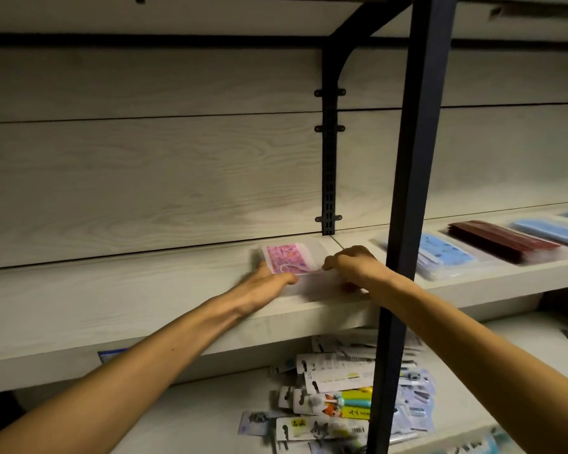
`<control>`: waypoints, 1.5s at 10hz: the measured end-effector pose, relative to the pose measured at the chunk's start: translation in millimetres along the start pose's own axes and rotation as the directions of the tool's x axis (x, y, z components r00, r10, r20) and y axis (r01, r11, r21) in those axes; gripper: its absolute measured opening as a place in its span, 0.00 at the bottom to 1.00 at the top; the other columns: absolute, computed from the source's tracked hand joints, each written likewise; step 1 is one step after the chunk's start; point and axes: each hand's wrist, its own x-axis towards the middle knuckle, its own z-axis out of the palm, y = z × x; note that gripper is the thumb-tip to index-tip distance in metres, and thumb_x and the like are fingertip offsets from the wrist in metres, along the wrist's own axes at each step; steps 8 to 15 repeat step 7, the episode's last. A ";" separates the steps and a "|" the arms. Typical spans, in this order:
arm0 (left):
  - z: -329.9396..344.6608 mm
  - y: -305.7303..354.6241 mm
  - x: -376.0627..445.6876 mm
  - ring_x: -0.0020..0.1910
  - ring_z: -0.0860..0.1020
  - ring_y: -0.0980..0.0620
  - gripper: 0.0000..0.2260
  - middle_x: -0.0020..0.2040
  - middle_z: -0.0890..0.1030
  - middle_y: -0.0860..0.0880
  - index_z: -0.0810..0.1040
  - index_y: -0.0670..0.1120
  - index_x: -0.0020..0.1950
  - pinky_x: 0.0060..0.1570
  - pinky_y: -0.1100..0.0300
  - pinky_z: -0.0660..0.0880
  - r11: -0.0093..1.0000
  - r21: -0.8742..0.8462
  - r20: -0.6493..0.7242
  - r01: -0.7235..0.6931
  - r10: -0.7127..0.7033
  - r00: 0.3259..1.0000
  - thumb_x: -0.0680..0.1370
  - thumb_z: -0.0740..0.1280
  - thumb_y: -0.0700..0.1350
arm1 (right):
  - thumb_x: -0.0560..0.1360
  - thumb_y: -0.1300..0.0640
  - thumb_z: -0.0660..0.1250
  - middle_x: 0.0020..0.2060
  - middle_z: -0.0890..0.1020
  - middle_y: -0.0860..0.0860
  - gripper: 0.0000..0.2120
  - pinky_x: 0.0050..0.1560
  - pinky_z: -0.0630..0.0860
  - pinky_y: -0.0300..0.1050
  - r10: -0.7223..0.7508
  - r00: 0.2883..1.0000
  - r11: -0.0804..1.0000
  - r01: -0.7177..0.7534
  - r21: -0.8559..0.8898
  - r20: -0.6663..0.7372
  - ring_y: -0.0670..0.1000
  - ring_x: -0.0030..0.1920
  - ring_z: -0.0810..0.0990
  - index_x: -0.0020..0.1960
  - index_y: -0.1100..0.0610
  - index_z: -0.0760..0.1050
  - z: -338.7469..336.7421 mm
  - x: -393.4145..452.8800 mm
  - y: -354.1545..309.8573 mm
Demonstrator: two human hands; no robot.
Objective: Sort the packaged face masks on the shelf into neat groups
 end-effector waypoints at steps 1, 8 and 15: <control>3.3 -2.9 -3.9 0.70 0.72 0.47 0.33 0.76 0.71 0.50 0.59 0.57 0.81 0.74 0.51 0.64 0.999 0.031 -0.044 0.015 -0.014 0.999 0.75 0.60 0.60 | 0.77 0.50 0.69 0.35 0.77 0.54 0.12 0.35 0.72 0.43 -0.149 0.988 0.980 0.153 -0.127 0.036 0.51 0.34 0.76 0.41 0.58 0.77 6.1 -3.9 5.9; 21.5 -2.2 -16.4 0.83 0.47 0.45 0.33 0.83 0.43 0.44 0.40 0.45 0.83 0.80 0.52 0.48 0.811 0.572 -0.235 0.124 0.017 0.972 0.85 0.45 0.61 | 0.84 0.41 0.51 0.57 0.77 0.59 0.22 0.64 0.73 0.56 -0.254 0.966 0.841 0.240 -0.484 0.039 0.59 0.59 0.75 0.62 0.58 0.69 21.8 -20.1 10.0; 21.5 -2.2 -16.4 0.83 0.47 0.45 0.33 0.83 0.43 0.44 0.40 0.45 0.83 0.80 0.52 0.48 0.811 0.572 -0.235 0.124 0.017 0.972 0.85 0.45 0.61 | 0.84 0.41 0.51 0.57 0.77 0.59 0.22 0.64 0.73 0.56 -0.254 0.966 0.841 0.240 -0.484 0.039 0.59 0.59 0.75 0.62 0.58 0.69 21.8 -20.1 10.0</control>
